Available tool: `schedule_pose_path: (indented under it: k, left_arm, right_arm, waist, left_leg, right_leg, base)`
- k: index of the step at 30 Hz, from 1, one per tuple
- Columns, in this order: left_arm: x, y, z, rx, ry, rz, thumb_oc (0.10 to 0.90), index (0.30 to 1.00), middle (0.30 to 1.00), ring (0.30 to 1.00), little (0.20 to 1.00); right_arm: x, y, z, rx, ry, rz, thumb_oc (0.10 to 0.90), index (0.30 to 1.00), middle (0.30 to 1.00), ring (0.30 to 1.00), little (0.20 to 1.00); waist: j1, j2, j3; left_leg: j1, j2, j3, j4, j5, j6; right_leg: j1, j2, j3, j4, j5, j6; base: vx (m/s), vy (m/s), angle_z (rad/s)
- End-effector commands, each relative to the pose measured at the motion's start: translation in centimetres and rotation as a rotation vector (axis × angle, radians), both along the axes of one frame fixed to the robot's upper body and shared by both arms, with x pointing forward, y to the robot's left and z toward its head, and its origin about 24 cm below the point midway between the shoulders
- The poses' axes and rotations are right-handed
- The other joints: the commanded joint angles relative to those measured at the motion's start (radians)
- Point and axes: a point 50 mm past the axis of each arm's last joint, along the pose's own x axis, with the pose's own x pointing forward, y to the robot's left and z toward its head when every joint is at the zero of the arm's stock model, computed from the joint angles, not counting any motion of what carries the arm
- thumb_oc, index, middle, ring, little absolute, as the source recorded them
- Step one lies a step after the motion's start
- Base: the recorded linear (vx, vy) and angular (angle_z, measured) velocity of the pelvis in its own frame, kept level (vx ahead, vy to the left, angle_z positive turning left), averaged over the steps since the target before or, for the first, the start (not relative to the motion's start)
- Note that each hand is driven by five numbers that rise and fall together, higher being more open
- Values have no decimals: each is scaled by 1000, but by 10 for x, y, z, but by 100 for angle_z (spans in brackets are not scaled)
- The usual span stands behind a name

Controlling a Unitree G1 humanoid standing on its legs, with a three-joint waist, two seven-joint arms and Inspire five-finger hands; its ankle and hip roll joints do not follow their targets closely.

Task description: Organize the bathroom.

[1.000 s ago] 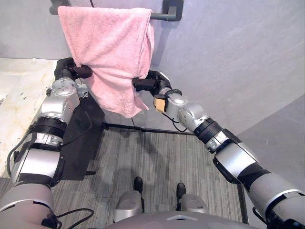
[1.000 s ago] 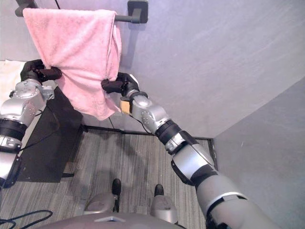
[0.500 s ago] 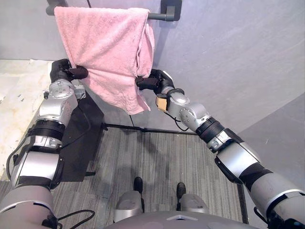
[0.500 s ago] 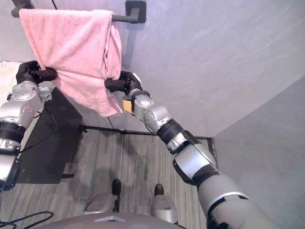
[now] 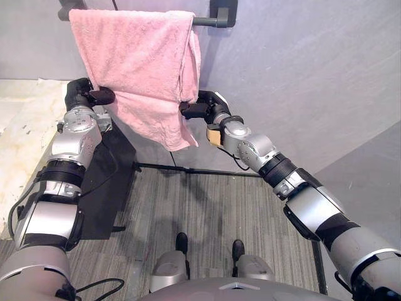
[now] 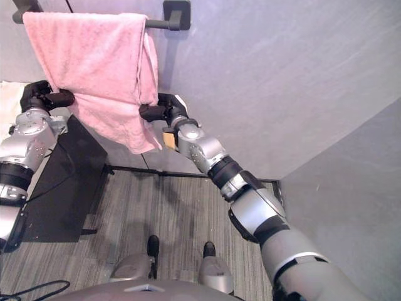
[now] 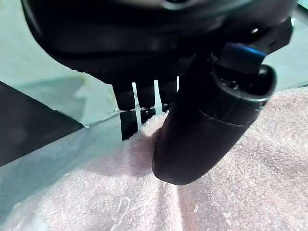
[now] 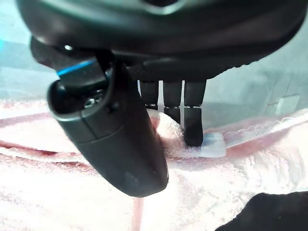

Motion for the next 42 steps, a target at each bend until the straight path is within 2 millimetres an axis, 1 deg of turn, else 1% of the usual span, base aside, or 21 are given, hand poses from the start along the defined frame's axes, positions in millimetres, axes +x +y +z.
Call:
schedule_pose_path:
  k: [1,2,4,5,6,10,13,21,25,26,27,30,31,33,35,36,37,38,39,41,42]
  left_arm:
    - [-33,66,13,86,-54,241,400,300,300,300,300]
    - [-33,65,13,86,-54,225,400,300,300,300,300]
    - [-32,63,12,85,-53,199,400,300,300,300,300]
    - [-31,62,12,89,-51,165,409,314,314,314,314]
    - [-28,57,13,93,-46,108,800,900,900,900,900]
    - [-22,41,15,103,-51,-9,800,900,900,900,900]
    - [-20,32,14,113,-48,-45,800,900,900,900,900]
    - [-20,26,7,97,-27,-66,800,900,900,900,900]
    - [-19,20,-4,38,1,-95,800,900,900,900,900]
    - [-20,17,-16,0,23,-112,800,900,900,900,900]
    - [-21,16,-19,-7,33,-117,800,900,900,900,900]
    - [-36,7,-68,-121,145,-139,800,900,900,900,900]
    - [-50,-1,-100,-176,209,-152,800,900,900,900,900]
    - [-60,-9,-123,-212,276,-171,800,900,900,900,900]
    - [-88,-15,-165,-271,391,-167,800,900,900,900,900]
    - [-91,-16,-170,-295,406,-167,800,900,900,900,900]
    - [-118,-21,-205,-353,507,-126,800,900,900,900,900]
    - [-123,-21,-211,-382,516,-113,800,900,900,900,900]
    - [-141,-24,-232,-394,579,-80,800,900,900,900,900]
    - [-153,-25,-246,-442,616,-28,800,900,900,900,900]
    - [-155,-25,-247,-443,622,-24,800,900,900,900,900]
  right_arm:
    - [25,-46,40,-64,-147,-165,400,300,300,300,300]
    - [25,-47,40,-64,-145,-167,400,300,300,300,300]
    - [25,-49,40,-64,-147,-165,469,404,404,404,404]
    - [26,-50,42,-66,-155,-158,800,900,900,900,900]
    - [26,-49,44,-66,-169,-122,800,900,900,900,900]
    - [23,-38,52,-62,-216,-37,800,900,900,900,900]
    - [21,-34,55,-64,-232,-39,800,900,900,900,900]
    - [21,-40,51,-92,-220,-72,800,900,900,900,900]
    - [23,-46,43,-211,-207,-66,800,900,900,900,900]
    - [23,-48,36,-256,-177,-53,800,900,900,900,900]
    - [23,-49,34,-267,-169,-50,800,900,900,900,900]
    - [17,-61,5,-389,-79,-33,800,900,900,900,900]
    - [11,-71,-17,-456,-6,-35,800,900,900,900,900]
    - [5,-78,-31,-477,46,-56,800,900,900,900,900]
    - [-4,-105,-54,-498,136,-95,800,900,900,900,900]
    - [-5,-109,-57,-500,154,-111,800,900,900,900,900]
    - [-12,-130,-73,-548,217,-131,800,900,900,900,900]
    - [-13,-136,-77,-561,228,-137,800,900,900,900,900]
    - [-17,-145,-88,-598,268,-123,800,900,900,900,900]
    - [-23,-157,-101,-639,324,-121,800,900,900,900,900]
    - [-24,-159,-103,-646,332,-117,800,900,900,900,900]
  waist:
    - [39,62,-130]
    - [39,61,-129]
    - [39,62,-127]
    - [38,62,-126]
    - [38,61,-124]
    - [39,60,-119]
    - [38,61,-111]
    - [32,61,-111]
    - [30,58,-114]
    - [32,55,-114]
    - [32,54,-115]
    - [34,40,-116]
    - [34,30,-114]
    - [32,24,-112]
    - [29,12,-108]
    - [28,10,-108]
    - [24,4,-106]
    - [23,3,-105]
    - [22,0,-104]
    - [19,-1,-102]
    - [19,-1,-101]
  left_leg:
    - [46,133,90,83,-86,-52]
    - [46,133,90,85,-86,-51]
    - [45,133,89,87,-87,-51]
    - [44,134,89,89,-88,-51]
    - [43,133,89,89,-88,-51]
    - [38,131,83,93,-90,-50]
    - [34,132,84,90,-87,-48]
    - [38,136,96,85,-84,-49]
    - [38,136,97,86,-86,-50]
    - [39,135,97,85,-86,-48]
    - [39,134,97,84,-87,-47]
    - [36,129,91,85,-93,-40]
    - [35,128,91,88,-96,-34]
    - [33,128,91,90,-97,-33]
    - [31,128,91,108,-106,-30]
    - [30,128,92,110,-106,-30]
    - [30,130,96,114,-108,-29]
    - [30,130,95,117,-108,-29]
    - [28,132,92,121,-111,-30]
    - [26,137,93,124,-106,-33]
    - [25,138,93,126,-107,-33]
  right_leg:
    - [-94,-85,35,117,-69,59]
    - [-94,-85,35,117,-69,59]
    - [-94,-85,37,118,-69,58]
    - [-95,-85,38,120,-69,59]
    - [-96,-84,40,119,-69,59]
    - [-103,-82,51,121,-67,61]
    - [-110,-80,57,123,-66,62]
    - [-107,-77,57,116,-64,62]
    - [-107,-76,52,113,-63,63]
    - [-106,-76,50,110,-62,64]
    - [-106,-75,50,109,-62,64]
    - [-108,-71,49,101,-62,63]
    - [-109,-66,54,98,-64,60]
    - [-111,-62,56,96,-63,58]
    - [-107,-54,62,79,-55,56]
    - [-106,-53,62,75,-53,55]
    - [-107,-42,69,70,-53,49]
    - [-107,-39,70,70,-53,47]
    - [-109,-31,75,71,-57,42]
    - [-115,-21,75,79,-62,33]
    - [-115,-20,75,80,-63,32]
  base:
    - [0,0,0]
    - [0,0,0]
    - [0,0,0]
    - [0,0,0]
    - [0,0,0]
    - [-30,-24,0]
    - [-49,-24,0]
    - [-7,-4,0]
    - [-9,0,0]
    - [-35,0,-1]
    - [-55,-9,-2]
    - [-69,-15,-2]
    - [-75,-22,-2]
    - [-54,-31,-2]
    - [-41,-51,-7]
    - [-47,-73,-5]
    - [-37,-59,-3]
    - [-60,-78,-8]
    - [-44,-52,-9]
    - [-43,-60,-11]
    - [-48,-65,-6]
